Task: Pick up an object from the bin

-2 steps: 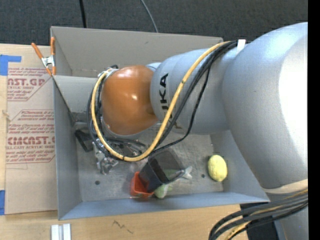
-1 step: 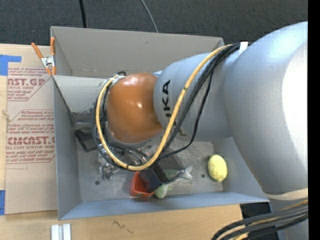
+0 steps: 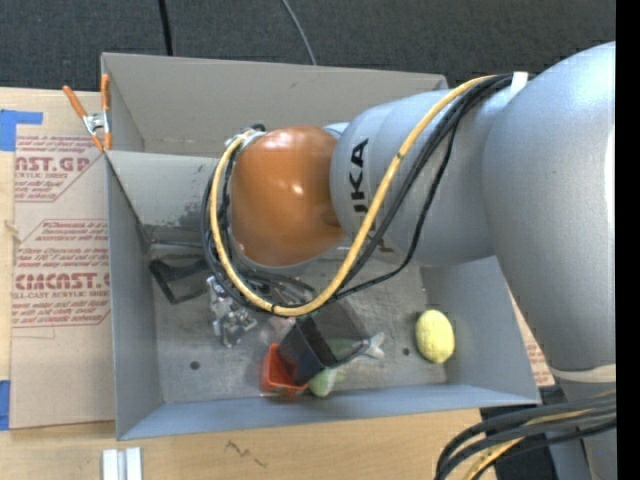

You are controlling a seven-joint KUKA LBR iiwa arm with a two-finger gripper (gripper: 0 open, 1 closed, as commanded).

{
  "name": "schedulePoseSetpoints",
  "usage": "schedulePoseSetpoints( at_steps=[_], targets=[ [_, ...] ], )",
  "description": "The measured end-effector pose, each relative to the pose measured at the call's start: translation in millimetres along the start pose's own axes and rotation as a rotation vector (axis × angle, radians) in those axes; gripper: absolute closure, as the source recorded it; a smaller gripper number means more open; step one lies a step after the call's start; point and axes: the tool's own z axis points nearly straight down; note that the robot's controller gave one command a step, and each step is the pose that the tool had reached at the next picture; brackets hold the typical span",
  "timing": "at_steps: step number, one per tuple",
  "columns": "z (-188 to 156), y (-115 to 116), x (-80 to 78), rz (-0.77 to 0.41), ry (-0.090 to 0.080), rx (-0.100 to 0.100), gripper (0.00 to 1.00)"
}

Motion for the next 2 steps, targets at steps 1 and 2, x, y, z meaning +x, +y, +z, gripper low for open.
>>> schedulePoseSetpoints(
  at_steps=[1, 2],
  targets=[
    [0.7, 10.4, 0.1, -0.042, -0.004, 0.003, 1.00],
    [-2.0, 23.2, 0.4, 0.087, -0.002, -0.002, 1.00]
  ],
)
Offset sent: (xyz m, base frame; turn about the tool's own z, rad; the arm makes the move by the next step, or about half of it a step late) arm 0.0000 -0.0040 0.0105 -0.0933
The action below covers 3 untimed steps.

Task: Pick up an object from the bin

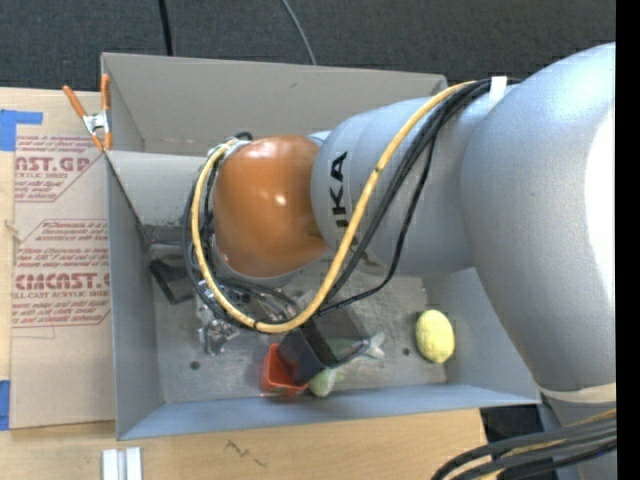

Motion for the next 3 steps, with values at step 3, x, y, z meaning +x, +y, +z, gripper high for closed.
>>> schedulePoseSetpoints(
  at_steps=[3],
  targets=[
    [-40.5, 5.0, 8.3, -0.085, 0.004, 0.003, 1.00]
  ],
)
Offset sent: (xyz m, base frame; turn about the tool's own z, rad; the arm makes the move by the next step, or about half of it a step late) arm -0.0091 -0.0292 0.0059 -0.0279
